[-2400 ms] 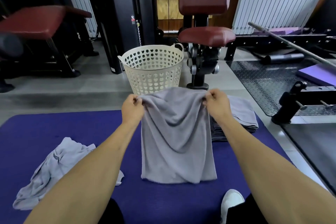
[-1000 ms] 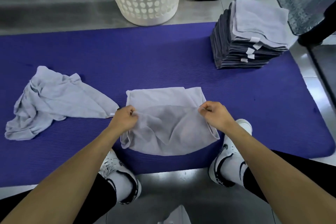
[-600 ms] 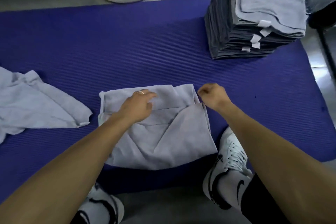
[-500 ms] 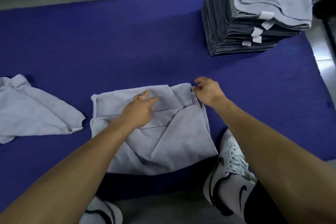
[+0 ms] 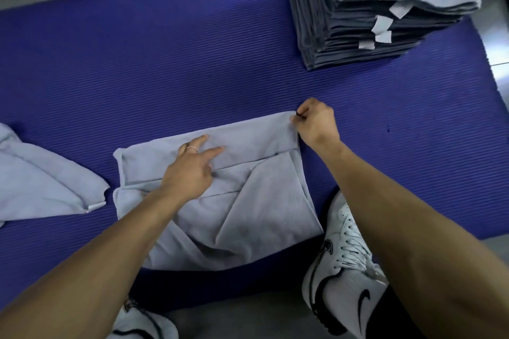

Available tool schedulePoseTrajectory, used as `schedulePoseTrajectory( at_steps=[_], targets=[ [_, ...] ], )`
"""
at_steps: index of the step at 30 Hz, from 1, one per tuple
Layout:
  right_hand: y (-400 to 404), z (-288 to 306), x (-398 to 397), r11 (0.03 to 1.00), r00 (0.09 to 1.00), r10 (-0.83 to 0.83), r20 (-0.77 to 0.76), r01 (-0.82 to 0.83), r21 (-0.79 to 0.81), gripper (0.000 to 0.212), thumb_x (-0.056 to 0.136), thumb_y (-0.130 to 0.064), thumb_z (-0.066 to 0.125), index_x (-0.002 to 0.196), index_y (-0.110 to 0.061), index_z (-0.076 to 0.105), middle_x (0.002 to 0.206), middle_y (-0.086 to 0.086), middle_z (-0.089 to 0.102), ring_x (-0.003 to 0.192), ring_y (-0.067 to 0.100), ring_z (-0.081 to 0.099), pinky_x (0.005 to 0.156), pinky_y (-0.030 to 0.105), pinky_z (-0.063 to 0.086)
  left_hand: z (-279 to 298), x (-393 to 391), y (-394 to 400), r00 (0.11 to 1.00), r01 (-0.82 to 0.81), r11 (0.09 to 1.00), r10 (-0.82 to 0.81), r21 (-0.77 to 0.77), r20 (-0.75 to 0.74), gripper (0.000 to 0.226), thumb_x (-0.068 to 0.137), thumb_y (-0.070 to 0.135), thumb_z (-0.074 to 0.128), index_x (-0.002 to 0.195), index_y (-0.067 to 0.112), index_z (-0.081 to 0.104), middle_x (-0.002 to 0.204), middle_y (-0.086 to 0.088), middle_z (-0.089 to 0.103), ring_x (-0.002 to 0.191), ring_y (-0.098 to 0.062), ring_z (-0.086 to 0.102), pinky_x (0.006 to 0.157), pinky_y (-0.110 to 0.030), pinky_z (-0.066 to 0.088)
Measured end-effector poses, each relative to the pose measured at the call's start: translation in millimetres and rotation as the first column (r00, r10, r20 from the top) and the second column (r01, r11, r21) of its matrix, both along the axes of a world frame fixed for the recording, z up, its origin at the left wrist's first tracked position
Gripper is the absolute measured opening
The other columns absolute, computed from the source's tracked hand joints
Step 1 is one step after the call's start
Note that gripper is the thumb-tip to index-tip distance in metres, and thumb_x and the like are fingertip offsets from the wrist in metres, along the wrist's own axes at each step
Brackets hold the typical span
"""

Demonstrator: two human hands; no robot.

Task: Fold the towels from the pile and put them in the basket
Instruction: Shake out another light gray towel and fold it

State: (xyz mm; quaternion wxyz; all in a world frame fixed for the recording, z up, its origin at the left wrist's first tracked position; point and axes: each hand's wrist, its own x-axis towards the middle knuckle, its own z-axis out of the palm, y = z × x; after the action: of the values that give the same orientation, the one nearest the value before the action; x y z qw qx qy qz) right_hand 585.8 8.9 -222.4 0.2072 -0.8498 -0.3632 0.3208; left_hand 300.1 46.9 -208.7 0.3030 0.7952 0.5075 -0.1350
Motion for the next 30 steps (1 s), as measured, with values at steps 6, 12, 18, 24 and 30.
schedulePoseTrajectory(
  at_steps=[6, 12, 18, 24, 30],
  targets=[
    [9.0, 31.9, -33.1, 0.989, 0.997, 0.058, -0.050, -0.050, 0.138, 0.003, 0.089, -0.010, 0.066, 0.090, -0.011, 0.063, 0.086, 0.003, 0.066, 0.077, 0.018, 0.064, 0.069, 0.033, 0.057, 10.8, -17.7, 14.2, 0.961, -0.054, 0.994, 0.078, -0.098, 0.265, 0.032, 0.095, 0.013, 0.062, 0.126, 0.019, 0.066, 0.143, -0.005, 0.051, 0.131, -0.018, 0.049, 0.113, -0.034, 0.037],
    [21.5, 42.9, -117.6, 0.948, 0.937, 0.316, -0.148, -0.306, 0.084, 0.005, 0.090, -0.014, 0.063, 0.089, -0.010, 0.066, 0.083, 0.004, 0.072, 0.077, 0.018, 0.065, 0.071, 0.031, 0.054, 35.3, -94.1, 52.8, 0.978, -0.117, 0.992, 0.109, 0.037, 0.178, 0.022, 0.097, 0.016, 0.057, 0.114, 0.020, 0.070, 0.112, 0.004, 0.065, 0.107, -0.013, 0.057, 0.092, -0.022, 0.038],
    [22.7, 24.7, -196.2, 0.899, 0.879, 0.429, -0.207, -0.438, 0.007, 0.023, 0.089, -0.014, 0.061, 0.112, -0.013, 0.064, 0.109, 0.003, 0.065, 0.092, 0.020, 0.062, 0.085, 0.030, 0.051, 25.6, -166.0, 86.9, 0.975, -0.134, 0.990, 0.141, -0.052, 0.170, 0.046, 0.094, -0.010, 0.044, 0.116, 0.020, 0.071, 0.117, 0.003, 0.064, 0.113, -0.017, 0.058, 0.097, -0.028, 0.045],
    [21.2, 14.9, -228.1, 0.917, 0.915, 0.385, -0.123, -0.394, -0.063, 0.037, 0.090, -0.012, 0.055, 0.127, -0.009, 0.058, 0.121, 0.013, 0.064, 0.106, 0.031, 0.063, 0.095, 0.040, 0.050, 7.2, -181.1, 114.0, 0.977, 0.122, 0.992, -0.115, -0.029, 0.181, 0.040, 0.092, -0.001, 0.058, 0.118, 0.027, 0.071, 0.114, 0.009, 0.063, 0.102, -0.013, 0.059, 0.091, -0.035, 0.049],
    [15.0, 24.3, -235.6, 0.901, 0.912, 0.404, -0.069, -0.410, -0.143, 0.043, 0.093, -0.015, 0.055, 0.136, -0.013, 0.054, 0.124, 0.009, 0.066, 0.111, 0.027, 0.063, 0.098, 0.033, 0.048, 5.5, -185.5, 144.0, 0.961, 0.161, 0.986, -0.145, -0.050, 0.235, 0.011, 0.085, 0.011, 0.074, 0.088, 0.022, 0.074, 0.094, 0.005, 0.070, 0.084, -0.010, 0.064, 0.086, -0.041, 0.053]
  ],
)
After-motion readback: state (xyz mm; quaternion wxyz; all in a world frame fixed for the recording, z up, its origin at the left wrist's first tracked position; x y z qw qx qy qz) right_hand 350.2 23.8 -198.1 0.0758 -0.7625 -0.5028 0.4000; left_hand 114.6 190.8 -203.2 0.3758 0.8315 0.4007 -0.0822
